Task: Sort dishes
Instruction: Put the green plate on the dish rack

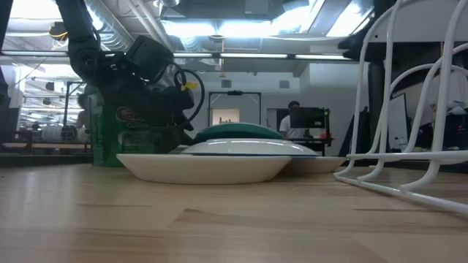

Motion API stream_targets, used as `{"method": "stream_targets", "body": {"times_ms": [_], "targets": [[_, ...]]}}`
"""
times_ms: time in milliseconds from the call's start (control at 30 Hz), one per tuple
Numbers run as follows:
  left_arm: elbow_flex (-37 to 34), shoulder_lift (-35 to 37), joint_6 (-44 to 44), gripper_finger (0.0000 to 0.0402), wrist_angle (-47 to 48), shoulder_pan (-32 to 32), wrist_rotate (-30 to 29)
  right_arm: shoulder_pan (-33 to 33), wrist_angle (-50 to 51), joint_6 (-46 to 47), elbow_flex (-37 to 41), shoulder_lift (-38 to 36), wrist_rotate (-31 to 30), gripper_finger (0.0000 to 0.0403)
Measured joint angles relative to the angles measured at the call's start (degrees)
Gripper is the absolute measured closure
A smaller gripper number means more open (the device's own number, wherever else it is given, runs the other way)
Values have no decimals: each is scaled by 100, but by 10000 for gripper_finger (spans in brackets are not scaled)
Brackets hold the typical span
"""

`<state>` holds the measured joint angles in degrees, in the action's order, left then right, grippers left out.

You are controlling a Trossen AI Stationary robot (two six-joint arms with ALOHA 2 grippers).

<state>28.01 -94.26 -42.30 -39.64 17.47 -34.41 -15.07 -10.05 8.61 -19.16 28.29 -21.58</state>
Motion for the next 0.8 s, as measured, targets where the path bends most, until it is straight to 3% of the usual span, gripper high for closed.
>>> {"method": "stream_targets", "body": {"times_ms": [267, 533, 800], "targets": [[2, 0, -7, 192, 0, 0, -1, -567, 1303, 11, -2240, 2336, -71, 217], [2, 1, -9, 192, -1, 0, -2, -1375, 3163, 233, -4668, 4515, 1629, 217], [2, 2, -12, 192, 1, 0, -2, -1905, 4871, 782, -6446, 6535, 1712, 217]]}}
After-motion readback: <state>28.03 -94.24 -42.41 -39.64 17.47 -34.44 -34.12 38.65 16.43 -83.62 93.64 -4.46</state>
